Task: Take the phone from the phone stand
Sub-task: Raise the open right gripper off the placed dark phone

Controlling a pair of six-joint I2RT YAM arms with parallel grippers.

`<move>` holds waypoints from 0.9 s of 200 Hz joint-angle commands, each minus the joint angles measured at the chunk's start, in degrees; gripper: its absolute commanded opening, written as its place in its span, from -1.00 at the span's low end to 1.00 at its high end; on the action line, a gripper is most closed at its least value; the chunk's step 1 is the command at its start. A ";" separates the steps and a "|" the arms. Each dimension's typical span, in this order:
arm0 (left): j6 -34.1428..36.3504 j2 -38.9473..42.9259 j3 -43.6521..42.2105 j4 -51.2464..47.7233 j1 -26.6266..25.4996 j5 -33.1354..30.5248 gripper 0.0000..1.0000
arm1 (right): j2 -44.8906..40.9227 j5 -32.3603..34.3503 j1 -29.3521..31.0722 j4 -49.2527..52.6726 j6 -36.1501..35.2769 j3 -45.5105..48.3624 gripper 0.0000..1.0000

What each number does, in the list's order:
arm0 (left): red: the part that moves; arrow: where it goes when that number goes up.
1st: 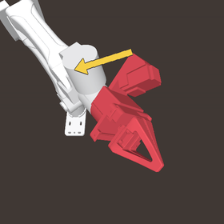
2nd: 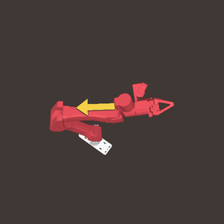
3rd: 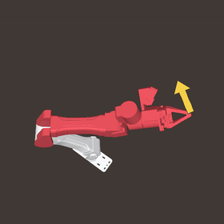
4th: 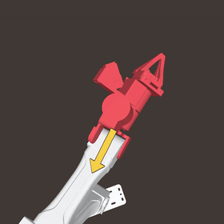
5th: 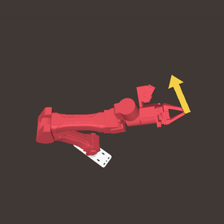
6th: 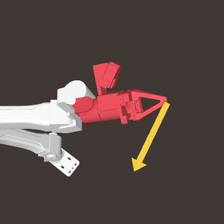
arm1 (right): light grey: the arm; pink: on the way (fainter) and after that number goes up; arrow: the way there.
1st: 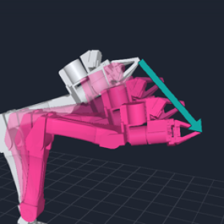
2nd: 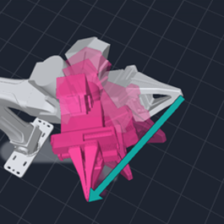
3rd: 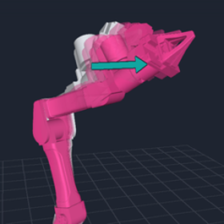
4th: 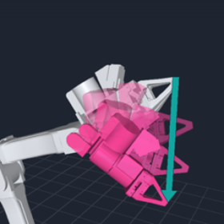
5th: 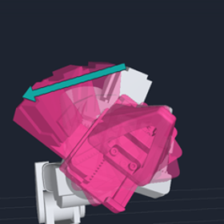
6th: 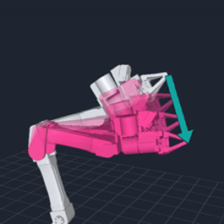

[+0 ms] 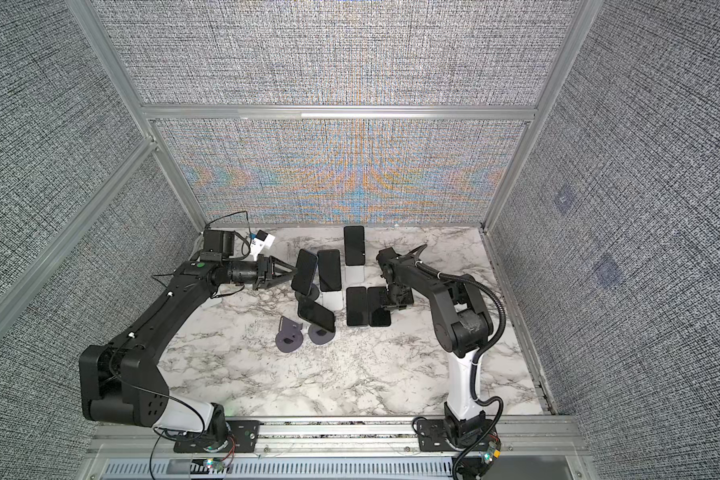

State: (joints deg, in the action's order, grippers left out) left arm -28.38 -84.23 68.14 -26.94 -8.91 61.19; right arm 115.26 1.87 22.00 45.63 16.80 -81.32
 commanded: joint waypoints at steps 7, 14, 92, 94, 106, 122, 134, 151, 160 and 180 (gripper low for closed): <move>1.14 0.38 0.42 0.09 0.13 -0.10 -0.13 | -0.42 -1.58 0.10 0.16 0.54 0.24 -0.60; 1.22 0.53 0.46 0.00 0.11 -0.10 -0.13 | -0.53 -1.07 0.10 0.33 0.39 0.20 -0.58; 8.67 1.81 2.73 -8.94 0.03 -9.82 -0.03 | -10.03 2.00 -3.65 3.23 -1.85 4.60 0.07; 9.04 1.84 3.06 -9.56 -0.04 -10.49 -0.03 | -10.45 2.00 -3.66 3.17 -1.92 4.88 0.08; 11.15 1.81 4.46 -13.03 -0.23 -14.01 0.02 | -13.45 1.95 -3.70 3.08 -2.63 6.64 0.17; 11.74 3.02 4.10 -14.90 -0.76 -18.82 0.08 | -17.75 1.81 -3.66 3.15 -3.24 9.17 0.28; 11.82 4.56 3.43 -16.23 -1.54 -21.07 0.14 | -21.04 1.08 -3.70 3.08 -3.75 11.27 0.35; 11.70 7.12 2.93 -19.44 -2.95 -24.66 0.26 | -25.24 -1.70 -3.72 2.44 -4.11 14.17 0.41; 11.47 9.03 2.49 -21.01 -4.01 -27.66 0.34 | -27.17 -4.20 -3.67 1.55 -4.74 15.73 0.46; 9.21 13.34 0.52 -21.95 -6.29 -31.91 0.51 | -30.89 -9.25 -3.67 -1.11 -5.42 18.93 0.65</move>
State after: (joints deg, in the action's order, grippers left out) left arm -18.09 -74.37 70.13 -45.15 -13.43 37.08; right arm 87.55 -0.40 18.26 46.87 12.95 -64.95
